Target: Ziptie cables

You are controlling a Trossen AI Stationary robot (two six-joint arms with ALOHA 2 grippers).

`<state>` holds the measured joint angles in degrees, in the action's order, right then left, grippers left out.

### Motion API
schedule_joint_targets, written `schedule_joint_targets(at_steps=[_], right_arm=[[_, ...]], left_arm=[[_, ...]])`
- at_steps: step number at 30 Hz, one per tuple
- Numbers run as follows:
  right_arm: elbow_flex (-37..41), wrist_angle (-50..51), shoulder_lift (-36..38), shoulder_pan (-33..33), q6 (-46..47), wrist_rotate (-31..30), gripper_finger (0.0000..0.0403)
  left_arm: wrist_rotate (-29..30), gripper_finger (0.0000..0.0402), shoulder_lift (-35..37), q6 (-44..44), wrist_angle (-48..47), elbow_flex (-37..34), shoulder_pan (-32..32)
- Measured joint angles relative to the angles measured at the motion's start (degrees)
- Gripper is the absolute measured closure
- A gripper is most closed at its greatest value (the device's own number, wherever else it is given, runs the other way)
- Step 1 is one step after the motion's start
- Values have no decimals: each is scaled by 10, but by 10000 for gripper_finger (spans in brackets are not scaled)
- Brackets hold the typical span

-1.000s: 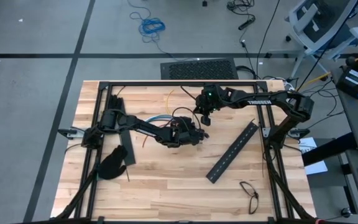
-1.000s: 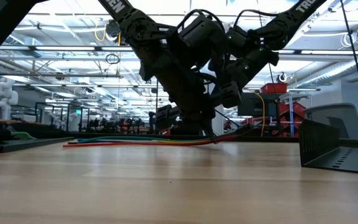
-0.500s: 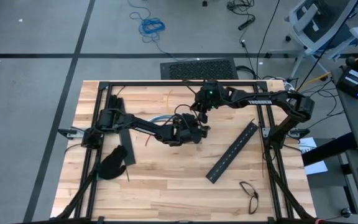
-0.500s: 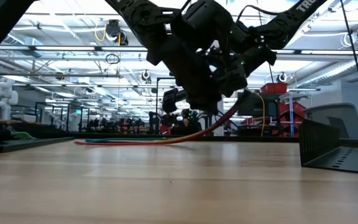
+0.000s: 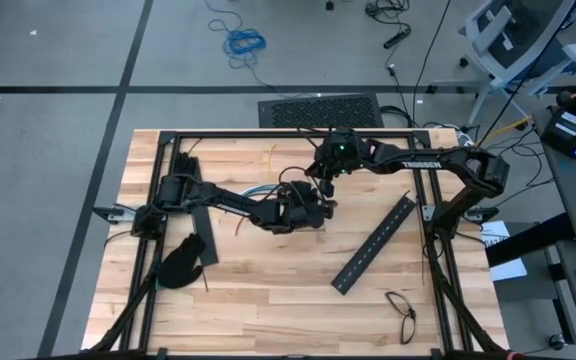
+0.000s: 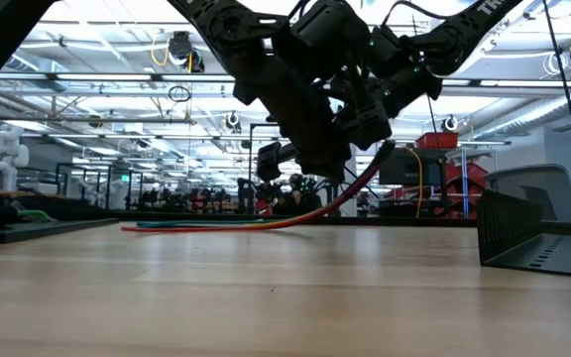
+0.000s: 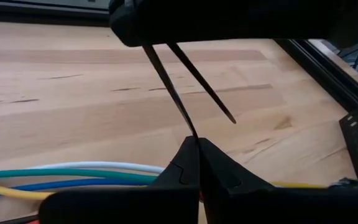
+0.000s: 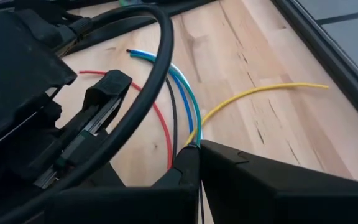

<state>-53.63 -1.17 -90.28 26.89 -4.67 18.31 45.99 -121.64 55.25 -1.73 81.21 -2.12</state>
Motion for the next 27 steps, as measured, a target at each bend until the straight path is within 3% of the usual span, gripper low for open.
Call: schedule_joint_targets(at_steps=[21,27], right_arm=[[2,-11,-1,-1,74,-18,403],[2,17,-1,-9,87,-31,403]], left_arm=[[13,401,-35,89,3,0,-17],[7,401,-59,89,62,0,-22]])
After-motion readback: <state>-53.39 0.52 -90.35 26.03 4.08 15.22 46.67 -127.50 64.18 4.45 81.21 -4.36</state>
